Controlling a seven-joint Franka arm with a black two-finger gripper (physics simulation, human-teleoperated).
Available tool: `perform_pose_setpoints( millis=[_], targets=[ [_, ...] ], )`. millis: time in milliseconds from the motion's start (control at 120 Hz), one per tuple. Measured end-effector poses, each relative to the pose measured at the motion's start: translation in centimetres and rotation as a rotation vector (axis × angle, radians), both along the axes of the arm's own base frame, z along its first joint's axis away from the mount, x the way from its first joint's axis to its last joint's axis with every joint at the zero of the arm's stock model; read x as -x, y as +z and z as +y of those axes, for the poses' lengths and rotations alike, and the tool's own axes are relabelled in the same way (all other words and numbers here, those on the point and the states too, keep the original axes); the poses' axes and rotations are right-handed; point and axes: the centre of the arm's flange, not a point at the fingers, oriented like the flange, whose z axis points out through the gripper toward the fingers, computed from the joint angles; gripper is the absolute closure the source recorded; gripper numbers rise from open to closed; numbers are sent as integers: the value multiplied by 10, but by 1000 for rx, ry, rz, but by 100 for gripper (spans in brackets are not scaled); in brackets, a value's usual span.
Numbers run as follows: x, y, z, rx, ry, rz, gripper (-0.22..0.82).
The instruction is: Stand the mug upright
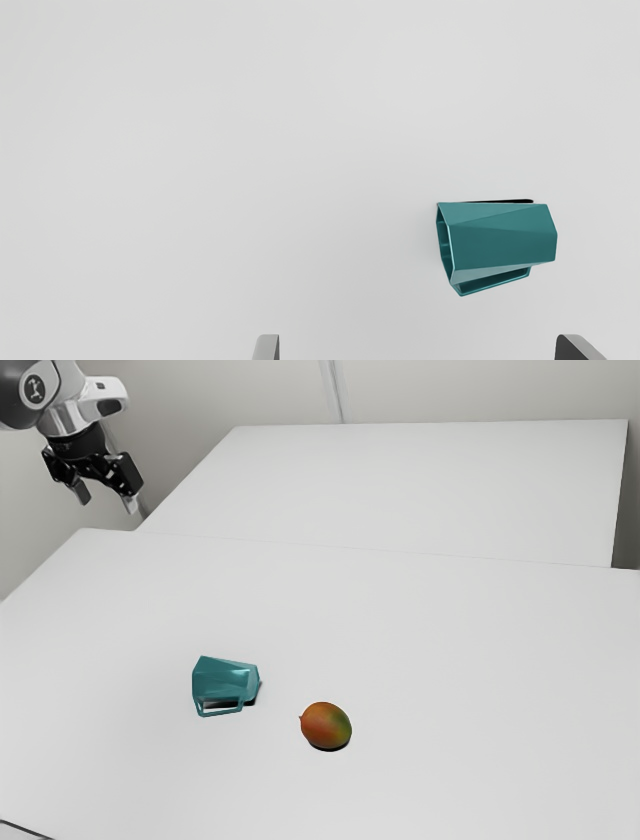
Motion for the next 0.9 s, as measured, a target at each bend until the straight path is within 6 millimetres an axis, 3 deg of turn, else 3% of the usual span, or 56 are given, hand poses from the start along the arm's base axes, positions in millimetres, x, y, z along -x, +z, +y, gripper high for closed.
perform_pose_setpoints(
  millis=[300,367,500,592,808,900],
  targets=[
    [0,-15,2,6,-5,27,0],
    [-3,-26,7,9,2,47,0],
    [-13,-61,12,37,14,110,0],
    [-9,-98,16,151,48,157,0],
    [-3,-198,83,432,273,251,0],
    [-2,-234,88,506,322,287,0]
  ],
)
